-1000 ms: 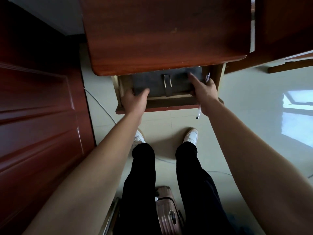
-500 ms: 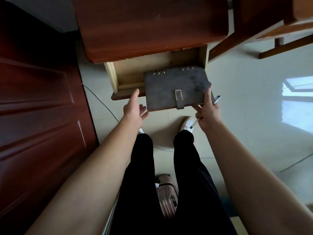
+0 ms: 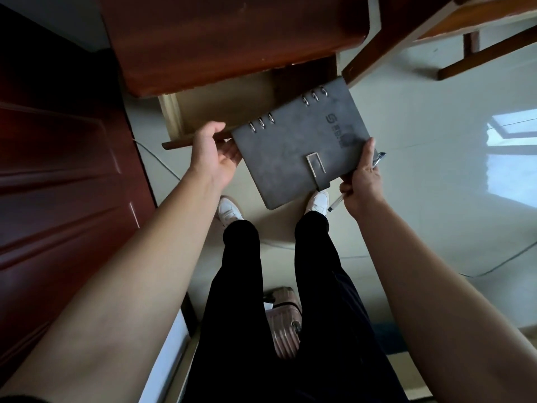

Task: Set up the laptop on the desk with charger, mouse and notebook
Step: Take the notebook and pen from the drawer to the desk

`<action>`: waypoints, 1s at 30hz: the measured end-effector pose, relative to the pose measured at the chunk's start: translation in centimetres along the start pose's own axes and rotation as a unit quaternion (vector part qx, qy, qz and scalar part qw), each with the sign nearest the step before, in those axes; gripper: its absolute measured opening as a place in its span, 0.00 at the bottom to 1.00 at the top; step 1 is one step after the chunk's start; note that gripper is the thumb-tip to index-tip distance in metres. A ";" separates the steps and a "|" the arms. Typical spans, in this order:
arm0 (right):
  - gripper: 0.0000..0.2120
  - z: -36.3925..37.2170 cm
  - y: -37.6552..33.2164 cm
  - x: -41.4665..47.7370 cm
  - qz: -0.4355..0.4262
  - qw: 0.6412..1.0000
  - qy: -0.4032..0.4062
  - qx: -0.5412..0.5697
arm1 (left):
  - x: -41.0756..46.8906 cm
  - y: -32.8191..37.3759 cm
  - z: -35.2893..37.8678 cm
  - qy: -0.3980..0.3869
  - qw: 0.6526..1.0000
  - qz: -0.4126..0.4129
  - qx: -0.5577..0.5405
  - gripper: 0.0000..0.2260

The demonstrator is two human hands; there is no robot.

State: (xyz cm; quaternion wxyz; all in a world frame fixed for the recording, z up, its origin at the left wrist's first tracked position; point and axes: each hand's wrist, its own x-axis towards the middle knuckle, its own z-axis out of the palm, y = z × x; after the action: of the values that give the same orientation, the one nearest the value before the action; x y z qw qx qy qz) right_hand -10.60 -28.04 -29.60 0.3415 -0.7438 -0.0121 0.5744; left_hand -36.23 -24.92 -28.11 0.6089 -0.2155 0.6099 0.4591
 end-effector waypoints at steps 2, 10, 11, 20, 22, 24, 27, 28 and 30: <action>0.20 0.6 -1.1 -0.2 -0.004 1.000 -0.003 0.001 | -0.5 0.8 0.8 -0.006 0.999 0.010 -0.034 0.04; 0.20 0.3 -3.7 0.4 -0.006 1.000 0.008 0.009 | -1.2 1.1 2.8 -0.028 0.998 0.003 -0.056 0.07; 0.20 0.0 -3.7 0.6 -0.004 1.000 0.010 0.012 | -1.0 1.2 3.0 -0.030 0.998 0.006 -0.055 0.07; 0.22 -1.3 -4.2 1.6 0.002 1.000 0.015 0.013 | 0.3 3.9 5.7 -0.023 0.997 0.026 -0.069 0.11; 0.22 -0.8 -4.6 1.7 0.003 1.000 0.010 -0.002 | 0.6 5.0 6.5 -0.032 0.996 0.028 -0.078 0.10; 0.21 -0.4 -4.8 1.9 -0.002 1.000 0.004 -0.008 | 1.0 5.9 7.2 -0.046 0.995 0.025 -0.083 0.14; 0.20 0.0 -4.9 1.9 -0.008 1.000 -0.005 -0.013 | 1.5 6.0 6.9 -0.063 0.995 0.026 -0.077 0.23; 0.20 0.0 -4.8 1.9 -0.008 1.000 -0.006 -0.012 | 1.6 5.6 6.4 -0.073 0.996 0.028 -0.050 0.27; 0.20 -0.4 -4.4 1.6 -0.004 1.000 -0.006 -0.013 | 1.5 4.5 5.2 -0.089 0.995 0.024 0.042 0.29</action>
State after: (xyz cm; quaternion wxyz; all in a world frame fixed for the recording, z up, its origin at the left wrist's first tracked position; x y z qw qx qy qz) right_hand -8.10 -24.19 -28.62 0.3342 -0.7446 -0.0246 0.5773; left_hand -37.36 -18.03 -27.34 0.6578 -0.1334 0.5773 0.4650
